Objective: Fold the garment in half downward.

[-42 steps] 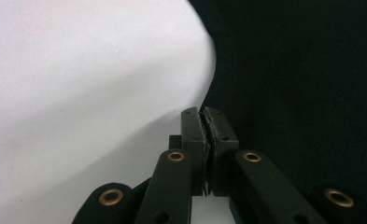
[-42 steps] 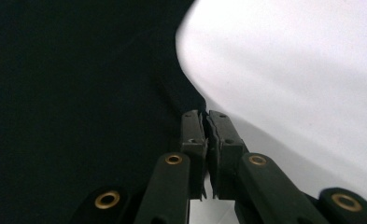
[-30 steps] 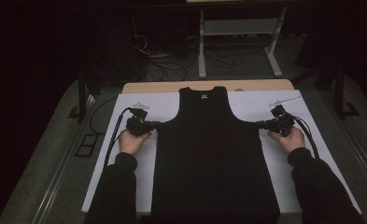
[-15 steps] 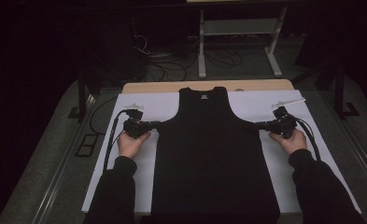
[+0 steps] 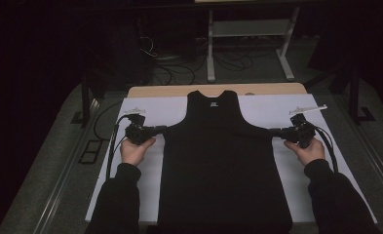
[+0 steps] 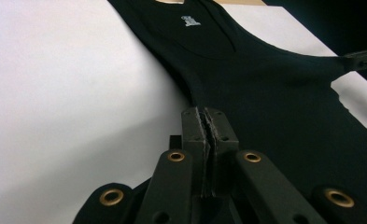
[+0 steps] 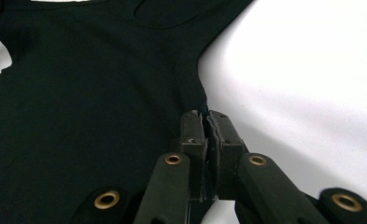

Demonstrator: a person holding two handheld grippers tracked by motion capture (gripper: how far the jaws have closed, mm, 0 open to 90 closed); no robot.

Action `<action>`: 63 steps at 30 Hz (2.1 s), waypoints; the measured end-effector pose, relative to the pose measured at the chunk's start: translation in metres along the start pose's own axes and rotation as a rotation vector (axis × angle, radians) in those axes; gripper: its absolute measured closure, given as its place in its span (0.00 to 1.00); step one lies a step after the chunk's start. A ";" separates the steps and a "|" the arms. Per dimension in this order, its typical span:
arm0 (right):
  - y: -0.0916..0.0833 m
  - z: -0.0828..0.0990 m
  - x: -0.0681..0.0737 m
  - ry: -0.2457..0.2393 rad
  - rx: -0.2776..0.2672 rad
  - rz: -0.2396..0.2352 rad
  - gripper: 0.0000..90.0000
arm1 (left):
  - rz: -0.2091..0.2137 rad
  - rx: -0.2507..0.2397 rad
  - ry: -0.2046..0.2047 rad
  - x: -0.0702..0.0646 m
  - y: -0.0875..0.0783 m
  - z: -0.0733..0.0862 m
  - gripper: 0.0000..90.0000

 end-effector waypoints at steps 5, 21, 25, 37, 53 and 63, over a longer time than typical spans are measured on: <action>-0.005 0.004 0.003 0.003 -0.005 -0.003 0.94 | 0.008 -0.004 -0.007 -0.003 -0.005 0.002 0.96; -0.019 0.012 0.005 0.023 -0.016 -0.008 0.94 | 0.023 0.004 -0.034 -0.015 -0.016 0.013 0.96; -0.022 0.015 0.008 0.025 -0.020 -0.013 0.94 | 0.028 -0.002 -0.043 -0.018 -0.020 0.017 0.96; -0.027 0.028 0.013 0.031 -0.003 -0.016 0.94 | 0.049 0.020 -0.059 -0.030 -0.030 0.032 0.96; -0.035 0.041 0.018 0.037 0.009 -0.028 0.93 | 0.067 0.034 -0.051 -0.041 -0.036 0.042 0.96; -0.042 0.054 0.025 0.036 0.025 -0.045 0.93 | 0.097 0.078 -0.033 -0.049 -0.039 0.055 0.96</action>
Point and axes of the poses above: each handheld gripper's, and its own axes: y roughly forward along the jaws, z roughly out of its underside, x roughly to its left, the point moved 9 cm from there along y, roughly forward along the jaws, and after that the axes turned 14 degrees about y, right-handed, at the moved point
